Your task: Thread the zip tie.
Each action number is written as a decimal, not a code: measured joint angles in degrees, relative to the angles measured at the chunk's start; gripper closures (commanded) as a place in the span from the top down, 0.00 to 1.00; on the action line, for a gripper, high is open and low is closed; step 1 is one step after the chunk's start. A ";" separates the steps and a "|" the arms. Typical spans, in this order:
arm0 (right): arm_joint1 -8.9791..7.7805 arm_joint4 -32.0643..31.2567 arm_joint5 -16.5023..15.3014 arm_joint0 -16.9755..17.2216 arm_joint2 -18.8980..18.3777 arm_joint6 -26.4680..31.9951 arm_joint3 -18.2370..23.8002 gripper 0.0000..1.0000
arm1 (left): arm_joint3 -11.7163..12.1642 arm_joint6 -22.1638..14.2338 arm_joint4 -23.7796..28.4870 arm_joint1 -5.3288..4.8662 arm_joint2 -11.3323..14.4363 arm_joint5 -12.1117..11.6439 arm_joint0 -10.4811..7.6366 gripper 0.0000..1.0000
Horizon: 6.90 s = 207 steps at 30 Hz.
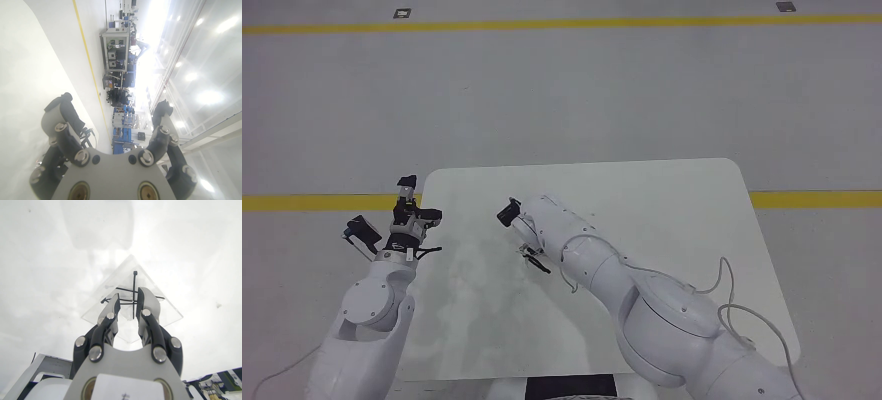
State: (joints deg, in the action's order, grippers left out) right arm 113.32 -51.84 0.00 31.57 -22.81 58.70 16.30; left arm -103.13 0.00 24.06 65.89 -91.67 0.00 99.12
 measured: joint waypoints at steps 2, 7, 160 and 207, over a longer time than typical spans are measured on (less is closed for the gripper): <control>0.01 -0.05 -0.20 0.10 -0.10 0.11 0.01 0.11 | 0.00 0.00 0.00 0.00 0.00 0.00 0.00 1.00; 0.02 -0.10 -0.68 0.26 -0.37 0.30 -0.03 0.00 | 0.00 0.00 0.00 0.00 0.00 0.00 0.00 1.00; -17.03 13.41 -19.24 6.57 -20.79 8.40 22.55 0.00 | 0.00 0.00 0.00 0.00 0.00 0.00 0.00 1.00; -17.66 22.20 -15.93 5.81 -19.32 11.20 21.11 0.00 | 0.00 0.00 0.00 0.00 0.00 0.00 0.00 1.00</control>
State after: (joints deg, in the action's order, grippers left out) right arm 95.67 -29.64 -15.92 37.39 -42.12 69.89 37.41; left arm -103.13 0.00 24.06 65.89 -91.67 0.00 99.12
